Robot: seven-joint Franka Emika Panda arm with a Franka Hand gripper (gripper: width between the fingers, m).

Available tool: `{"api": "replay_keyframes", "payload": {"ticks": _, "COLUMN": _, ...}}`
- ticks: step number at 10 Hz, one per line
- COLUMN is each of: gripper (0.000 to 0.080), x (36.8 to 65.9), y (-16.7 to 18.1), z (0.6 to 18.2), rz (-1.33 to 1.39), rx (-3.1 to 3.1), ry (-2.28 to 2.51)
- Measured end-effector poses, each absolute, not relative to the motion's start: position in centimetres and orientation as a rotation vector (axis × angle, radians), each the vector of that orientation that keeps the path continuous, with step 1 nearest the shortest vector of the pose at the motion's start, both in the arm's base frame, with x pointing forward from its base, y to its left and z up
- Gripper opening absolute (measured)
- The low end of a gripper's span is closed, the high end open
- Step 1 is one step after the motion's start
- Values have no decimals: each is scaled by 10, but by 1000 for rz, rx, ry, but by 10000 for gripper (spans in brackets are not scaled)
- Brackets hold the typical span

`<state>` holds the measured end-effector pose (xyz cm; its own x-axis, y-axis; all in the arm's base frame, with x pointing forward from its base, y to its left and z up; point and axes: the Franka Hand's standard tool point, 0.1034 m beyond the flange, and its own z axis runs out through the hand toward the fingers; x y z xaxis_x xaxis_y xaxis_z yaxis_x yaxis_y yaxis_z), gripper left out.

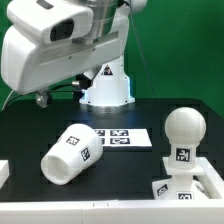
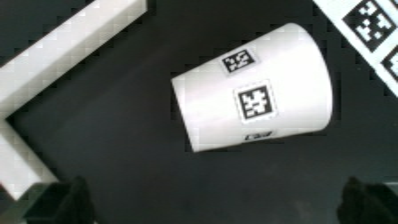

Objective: Assemble lamp

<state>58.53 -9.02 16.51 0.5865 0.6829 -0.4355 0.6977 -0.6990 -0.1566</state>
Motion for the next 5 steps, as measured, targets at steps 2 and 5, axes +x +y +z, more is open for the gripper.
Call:
{"api": "replay_keyframes", "payload": {"ticks": 2, "gripper": 699, "x": 571, "y": -104, "z": 159, "rz": -843, "rx": 2926, "ry": 697}}
{"api": "replay_keyframes", "payload": {"ticks": 5, "gripper": 699, "x": 580, "y": -117, "z": 155, "rz": -1043, "rx": 3093, "ry": 419}}
